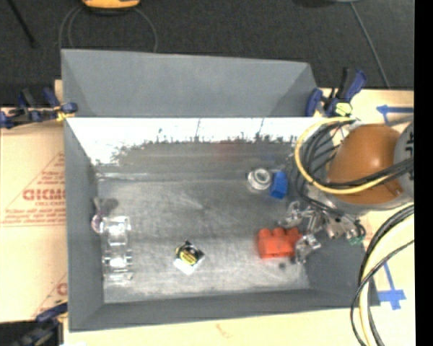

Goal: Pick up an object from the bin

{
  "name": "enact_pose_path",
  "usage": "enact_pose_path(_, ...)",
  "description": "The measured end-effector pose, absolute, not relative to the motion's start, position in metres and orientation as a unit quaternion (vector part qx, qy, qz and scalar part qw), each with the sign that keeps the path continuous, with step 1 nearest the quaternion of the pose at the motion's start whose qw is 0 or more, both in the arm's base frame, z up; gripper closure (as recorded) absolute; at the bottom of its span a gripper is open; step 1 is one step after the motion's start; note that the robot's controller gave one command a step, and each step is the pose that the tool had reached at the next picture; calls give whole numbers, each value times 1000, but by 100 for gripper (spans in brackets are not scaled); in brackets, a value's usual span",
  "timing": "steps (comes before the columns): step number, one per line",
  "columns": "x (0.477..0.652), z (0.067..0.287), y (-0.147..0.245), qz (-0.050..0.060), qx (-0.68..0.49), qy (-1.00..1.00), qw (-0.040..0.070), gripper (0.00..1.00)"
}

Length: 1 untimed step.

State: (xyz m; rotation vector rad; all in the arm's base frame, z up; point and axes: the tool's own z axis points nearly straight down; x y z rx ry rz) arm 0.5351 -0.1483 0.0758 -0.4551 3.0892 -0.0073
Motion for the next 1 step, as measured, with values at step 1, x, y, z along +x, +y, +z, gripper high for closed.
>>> enact_pose_path(1,500,226,-137,-3,-208,978,5,100)
